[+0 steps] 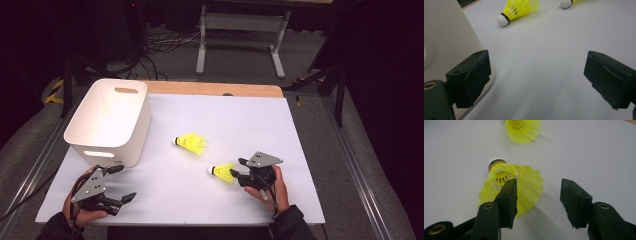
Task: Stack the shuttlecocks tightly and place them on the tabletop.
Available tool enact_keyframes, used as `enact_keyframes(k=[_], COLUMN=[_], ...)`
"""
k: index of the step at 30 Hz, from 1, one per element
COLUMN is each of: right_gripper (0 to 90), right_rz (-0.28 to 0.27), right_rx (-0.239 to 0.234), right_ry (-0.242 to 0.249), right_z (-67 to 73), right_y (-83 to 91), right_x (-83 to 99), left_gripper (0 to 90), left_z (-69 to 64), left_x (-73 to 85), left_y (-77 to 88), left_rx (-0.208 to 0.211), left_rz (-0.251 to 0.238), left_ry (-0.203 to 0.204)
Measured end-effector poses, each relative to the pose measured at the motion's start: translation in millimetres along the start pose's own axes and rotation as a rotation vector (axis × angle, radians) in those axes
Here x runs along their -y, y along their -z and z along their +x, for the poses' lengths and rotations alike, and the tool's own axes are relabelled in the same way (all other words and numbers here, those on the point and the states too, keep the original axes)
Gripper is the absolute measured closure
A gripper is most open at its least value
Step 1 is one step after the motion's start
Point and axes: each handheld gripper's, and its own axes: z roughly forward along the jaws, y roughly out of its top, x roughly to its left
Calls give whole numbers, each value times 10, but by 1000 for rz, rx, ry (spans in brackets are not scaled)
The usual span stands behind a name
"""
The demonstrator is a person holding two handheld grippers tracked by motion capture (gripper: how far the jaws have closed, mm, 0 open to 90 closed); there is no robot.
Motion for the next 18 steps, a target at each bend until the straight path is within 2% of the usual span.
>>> enact_keyframes(k=[4,8,12,14,18], right_gripper=[481,479,477,478,504], right_rz=[13,-2,-15,-41,-36], right_rx=[18,15,6,-17,-30], right_ry=[24,34,64,82,112], right_z=[-1,7,52,93,165], right_y=[74,164,232,270,278], right_x=[42,82,123,132,126], left_gripper=[80,80,81,81,80], left_z=[-1,-1,0,-4,-11], left_x=[-1,-3,-7,-8,-11], left_y=[5,4,15,12,2], left_rx=[-1,-5,-11,-10,-9], left_rz=[-3,-2,-6,-6,-7], left_ry=[1,-4,-6,-4,-7])
